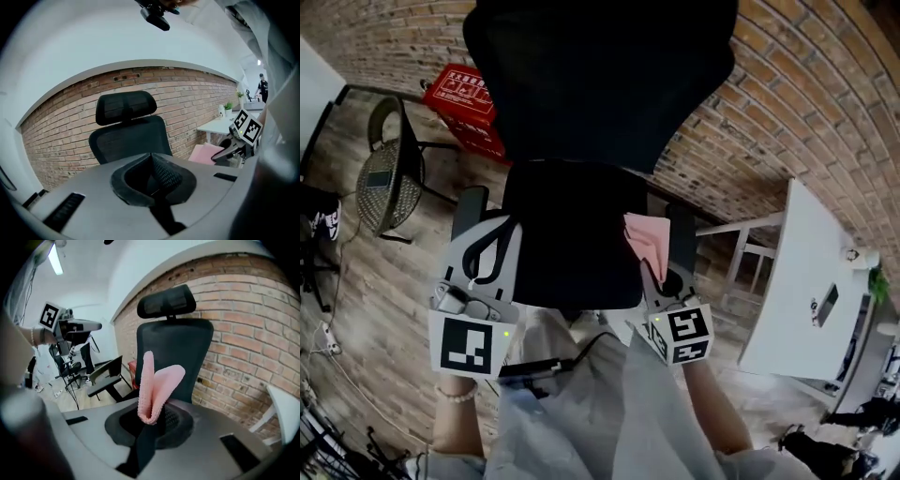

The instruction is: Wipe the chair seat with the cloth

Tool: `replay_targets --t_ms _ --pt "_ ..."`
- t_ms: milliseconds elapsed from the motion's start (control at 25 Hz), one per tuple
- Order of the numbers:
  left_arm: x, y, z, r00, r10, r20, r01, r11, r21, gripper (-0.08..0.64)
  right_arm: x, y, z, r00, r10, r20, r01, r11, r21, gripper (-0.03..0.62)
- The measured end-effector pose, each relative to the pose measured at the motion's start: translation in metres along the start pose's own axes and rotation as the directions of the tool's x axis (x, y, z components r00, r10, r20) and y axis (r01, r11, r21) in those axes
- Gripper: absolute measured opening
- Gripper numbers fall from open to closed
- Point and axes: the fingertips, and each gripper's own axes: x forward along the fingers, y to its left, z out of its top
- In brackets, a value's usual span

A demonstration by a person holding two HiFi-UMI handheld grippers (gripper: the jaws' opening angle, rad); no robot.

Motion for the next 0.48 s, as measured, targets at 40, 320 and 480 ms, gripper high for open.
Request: replay_targets --t_ms 40,320,480 --pt "-0.006 0.001 0.007 1.0 0.006 0.01 -0.006 1.0 -0.006 0.018 -0.006 0.001 0.014 1.0 0.0 0.028 0.001 1.0 -0.013 0.054" --pt "-0.032 -0.004 0.049 0.999 0.017 0.039 -0.018 1.0 0.022 0.018 -0.048 0.008 0.099 0.976 0.028 0.218 -0.016 0.998 -0.056 0.054" --pt "-0.044 -0.006 0.061 0.998 0.044 0.054 -0.044 0.999 -0.005 0.018 -0.067 0.017 0.128 0.957 0.062 0.284 -0.031 0.993 -0.111 0.054"
